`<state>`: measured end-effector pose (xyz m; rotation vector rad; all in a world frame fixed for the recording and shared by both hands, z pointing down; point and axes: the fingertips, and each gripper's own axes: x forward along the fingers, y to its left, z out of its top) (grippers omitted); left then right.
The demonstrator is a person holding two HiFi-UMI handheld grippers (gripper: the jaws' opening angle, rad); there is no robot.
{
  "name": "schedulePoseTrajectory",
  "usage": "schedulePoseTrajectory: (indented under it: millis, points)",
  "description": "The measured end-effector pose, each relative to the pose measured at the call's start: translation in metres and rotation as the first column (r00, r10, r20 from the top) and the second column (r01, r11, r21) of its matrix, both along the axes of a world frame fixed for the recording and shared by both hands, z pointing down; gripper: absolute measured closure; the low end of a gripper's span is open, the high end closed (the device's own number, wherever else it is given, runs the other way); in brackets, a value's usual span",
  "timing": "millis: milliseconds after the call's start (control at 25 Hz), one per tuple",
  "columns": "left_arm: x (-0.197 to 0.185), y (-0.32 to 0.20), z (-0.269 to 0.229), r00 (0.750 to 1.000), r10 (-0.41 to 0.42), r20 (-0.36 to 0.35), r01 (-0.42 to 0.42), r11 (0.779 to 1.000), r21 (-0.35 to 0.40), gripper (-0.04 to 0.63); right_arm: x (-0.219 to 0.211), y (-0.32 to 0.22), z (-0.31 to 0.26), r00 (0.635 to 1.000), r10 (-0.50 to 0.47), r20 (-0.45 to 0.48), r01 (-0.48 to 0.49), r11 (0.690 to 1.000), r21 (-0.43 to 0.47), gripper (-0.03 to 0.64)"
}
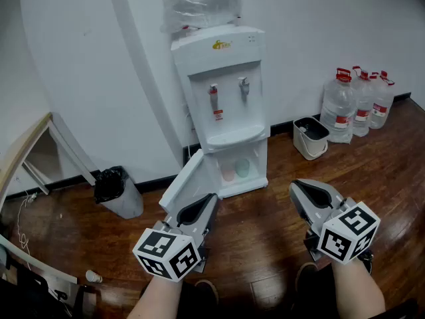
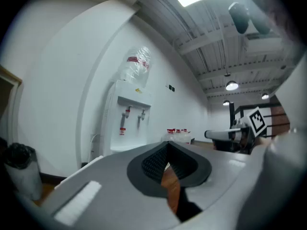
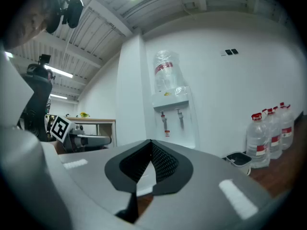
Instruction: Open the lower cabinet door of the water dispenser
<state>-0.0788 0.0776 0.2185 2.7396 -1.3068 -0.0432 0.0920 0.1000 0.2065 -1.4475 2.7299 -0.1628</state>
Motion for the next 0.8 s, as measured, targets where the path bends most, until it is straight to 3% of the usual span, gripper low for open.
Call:
schedulePoseTrajectory:
  millis: [120, 240, 400, 640, 800]
  points:
    - [-0.003, 0.013, -0.011, 0.999, 0.007, -0.033, -0.006, 1.0, 0.02, 0.448, -0.002, -0.002, 0.009, 1.0, -0.016, -0.026, 0.016, 0.999, 0.027, 0.615]
    - [-0.005, 0.02, -0.014, 1.0, 0.014, 0.005, -0.014, 0.998, 0.053, 0.448, -0.003, -0.001, 0.018, 0.999, -0.023, -0.04, 0.024, 0.999, 0.032, 0.615]
    - [-0.011, 0.03, -0.023, 1.0, 0.027, 0.011, -0.027, 0.999, 0.018, 0.448, -0.011, 0.006, 0.008, 0.999, -0.04, -0.014, 0.04, 0.999, 0.035, 0.615]
    - [-0.004, 0.061, -0.032, 0.989, 0.13, 0.076, -0.14, 0.98, 0.145, 0.448, -0.02, 0.02, -0.019, 0.999, -0.034, 0.005, 0.034, 0.998, 0.048, 0.615]
    - [-0.011, 0.054, -0.027, 0.99, 0.126, 0.064, -0.134, 0.981, 0.138, 0.448, -0.029, 0.033, -0.031, 1.0, -0.004, 0.025, 0.004, 1.0, 0.029, 0.615]
